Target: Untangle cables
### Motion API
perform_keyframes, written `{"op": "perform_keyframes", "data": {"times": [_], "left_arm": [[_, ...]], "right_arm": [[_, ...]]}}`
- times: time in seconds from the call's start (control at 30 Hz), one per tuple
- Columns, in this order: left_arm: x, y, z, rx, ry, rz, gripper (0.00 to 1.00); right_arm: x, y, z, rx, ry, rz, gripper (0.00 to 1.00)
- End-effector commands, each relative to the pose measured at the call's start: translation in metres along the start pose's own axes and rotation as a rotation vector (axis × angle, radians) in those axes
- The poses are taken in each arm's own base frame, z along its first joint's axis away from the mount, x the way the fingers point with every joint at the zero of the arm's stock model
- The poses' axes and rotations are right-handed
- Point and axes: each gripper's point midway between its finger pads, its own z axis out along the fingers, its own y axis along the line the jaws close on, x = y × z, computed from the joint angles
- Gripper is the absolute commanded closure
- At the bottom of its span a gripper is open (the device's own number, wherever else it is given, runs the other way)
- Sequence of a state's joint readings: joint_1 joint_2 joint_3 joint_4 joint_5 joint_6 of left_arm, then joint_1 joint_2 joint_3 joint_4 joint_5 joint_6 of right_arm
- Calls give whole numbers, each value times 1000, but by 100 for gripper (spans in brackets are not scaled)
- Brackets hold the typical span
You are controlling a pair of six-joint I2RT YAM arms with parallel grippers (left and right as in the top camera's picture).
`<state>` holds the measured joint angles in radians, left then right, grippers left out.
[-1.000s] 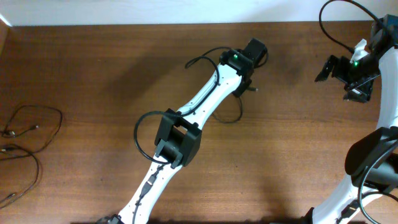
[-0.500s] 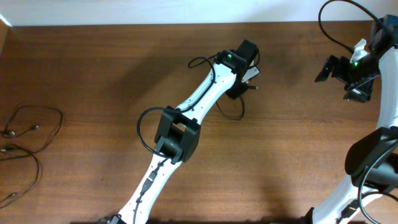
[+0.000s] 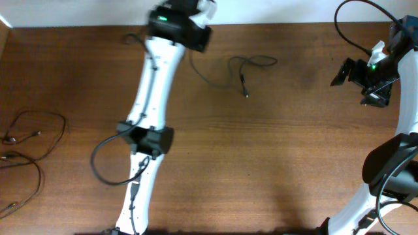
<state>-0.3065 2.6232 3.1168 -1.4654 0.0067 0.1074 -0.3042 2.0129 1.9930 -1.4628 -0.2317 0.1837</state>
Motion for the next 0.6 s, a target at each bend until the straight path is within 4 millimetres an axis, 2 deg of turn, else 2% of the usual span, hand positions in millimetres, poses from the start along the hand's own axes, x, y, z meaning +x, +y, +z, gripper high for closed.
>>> {"op": "perform_keyframes", "data": {"times": [0.0,0.07,0.1,0.13,0.23,0.3,0.43,0.47,0.5,0.57], "left_arm": [[-11,105,-56,-156,-123,-178,100],[-2,166,-67,-247,-156,-290,100],[7,205,-76,-291,-182,-393,100],[15,225,-84,-285,-197,-461,100],[37,231,-88,-152,-161,-516,100],[59,214,-80,-119,-49,-531,100],[75,149,-59,-28,128,-478,99],[73,126,-50,12,158,-449,97],[69,89,-37,87,195,-409,96],[74,47,-18,136,272,-350,90]], "right_arm": [[3,2,-8,4,-18,-14,1],[4,4,-7,4,-15,-19,1],[5,5,-7,4,-13,-23,1],[5,7,-7,4,-14,-26,1],[4,13,-6,0,-22,-42,1],[4,17,-5,-1,-23,-52,1],[4,21,-4,-3,-27,-63,1],[4,21,-4,-2,-27,-63,1],[4,21,-4,-2,-26,-63,1],[4,21,-4,-2,-25,-63,1]]}}
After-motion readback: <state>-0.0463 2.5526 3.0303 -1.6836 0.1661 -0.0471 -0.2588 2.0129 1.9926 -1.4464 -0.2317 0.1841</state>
